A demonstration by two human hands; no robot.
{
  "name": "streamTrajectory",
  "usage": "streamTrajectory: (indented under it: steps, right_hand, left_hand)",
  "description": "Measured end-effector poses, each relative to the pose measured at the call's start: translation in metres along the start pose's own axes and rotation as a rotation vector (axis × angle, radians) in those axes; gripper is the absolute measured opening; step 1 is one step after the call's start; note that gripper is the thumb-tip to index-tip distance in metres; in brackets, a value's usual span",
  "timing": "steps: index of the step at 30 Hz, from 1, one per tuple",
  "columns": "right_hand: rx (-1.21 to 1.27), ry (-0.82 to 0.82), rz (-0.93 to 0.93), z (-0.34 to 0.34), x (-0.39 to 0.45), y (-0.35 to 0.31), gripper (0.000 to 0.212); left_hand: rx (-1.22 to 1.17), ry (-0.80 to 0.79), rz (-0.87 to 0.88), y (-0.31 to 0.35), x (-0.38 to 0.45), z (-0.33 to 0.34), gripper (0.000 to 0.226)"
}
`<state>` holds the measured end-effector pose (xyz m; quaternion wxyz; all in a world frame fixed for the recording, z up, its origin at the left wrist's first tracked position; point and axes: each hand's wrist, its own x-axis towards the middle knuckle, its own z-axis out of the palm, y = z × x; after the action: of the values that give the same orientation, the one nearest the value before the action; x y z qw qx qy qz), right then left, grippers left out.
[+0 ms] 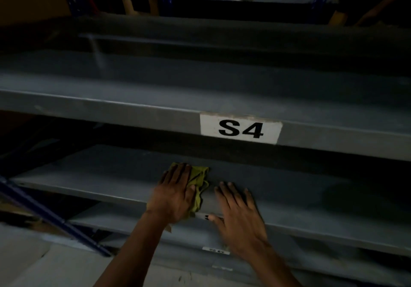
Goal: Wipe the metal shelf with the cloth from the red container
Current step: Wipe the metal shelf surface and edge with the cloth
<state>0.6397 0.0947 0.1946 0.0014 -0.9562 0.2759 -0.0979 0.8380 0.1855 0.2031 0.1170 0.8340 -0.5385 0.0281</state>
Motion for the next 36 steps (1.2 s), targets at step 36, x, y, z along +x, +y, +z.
streamTrajectory:
  steps: [36]
  right_hand:
    - [0.002, -0.065, 0.023, -0.009, -0.027, 0.049, 0.072]
  left_hand:
    - [0.019, -0.024, -0.094, 0.044, 0.021, 0.014, 0.069]
